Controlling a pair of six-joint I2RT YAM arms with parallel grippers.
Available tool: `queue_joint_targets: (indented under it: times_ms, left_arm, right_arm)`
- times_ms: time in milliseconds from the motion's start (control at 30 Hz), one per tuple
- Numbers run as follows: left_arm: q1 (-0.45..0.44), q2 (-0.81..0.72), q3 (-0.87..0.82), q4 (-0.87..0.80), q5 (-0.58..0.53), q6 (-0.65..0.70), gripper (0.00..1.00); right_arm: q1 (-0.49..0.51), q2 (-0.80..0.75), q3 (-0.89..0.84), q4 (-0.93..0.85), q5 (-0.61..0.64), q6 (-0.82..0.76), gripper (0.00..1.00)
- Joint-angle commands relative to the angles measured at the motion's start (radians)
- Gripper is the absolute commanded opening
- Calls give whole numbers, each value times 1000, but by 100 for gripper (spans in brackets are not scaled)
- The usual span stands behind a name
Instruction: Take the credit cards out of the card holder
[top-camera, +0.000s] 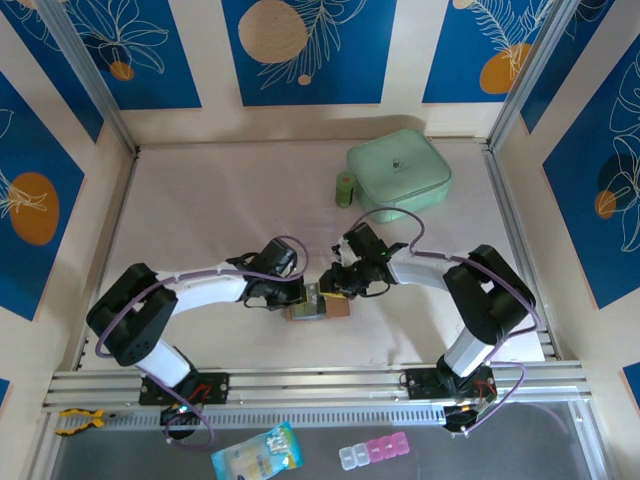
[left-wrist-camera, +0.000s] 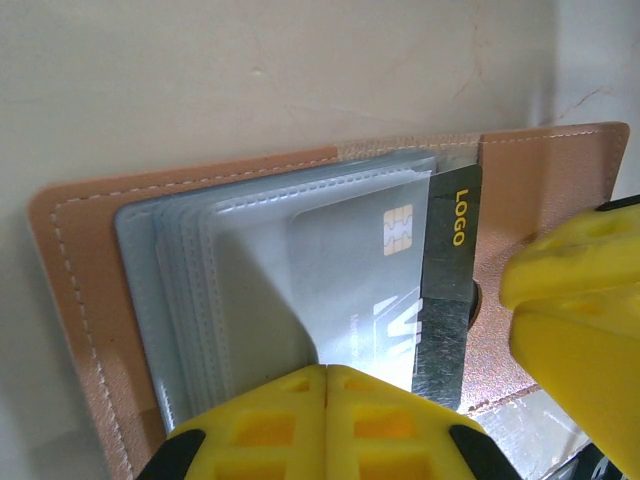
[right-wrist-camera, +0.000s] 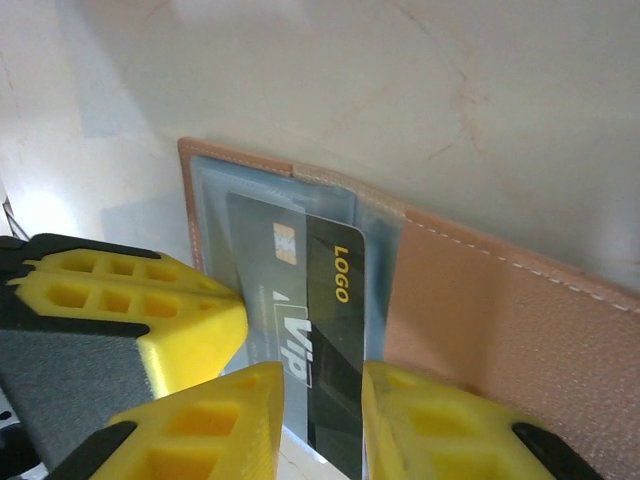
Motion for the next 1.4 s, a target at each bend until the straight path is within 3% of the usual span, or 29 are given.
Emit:
queue_joint_targets:
  times_ms: [0, 533, 1000, 1367]
  left_arm:
    - [-9, 13, 3, -38, -19, 12, 1]
    - [-9, 19, 2, -54, -28, 10, 1]
    - [-9, 12, -6, -57, -33, 4, 1]
    - [-9, 6, -16, -55, -35, 0, 1]
  right_arm:
    - [-11, 30, -20, 19, -52, -6, 27]
    - [-35, 86, -63, 145, -170, 26, 20]
    - [-50, 78, -91, 176, -169, 34, 9]
    - [-88, 14, -125, 136, -153, 14, 7]
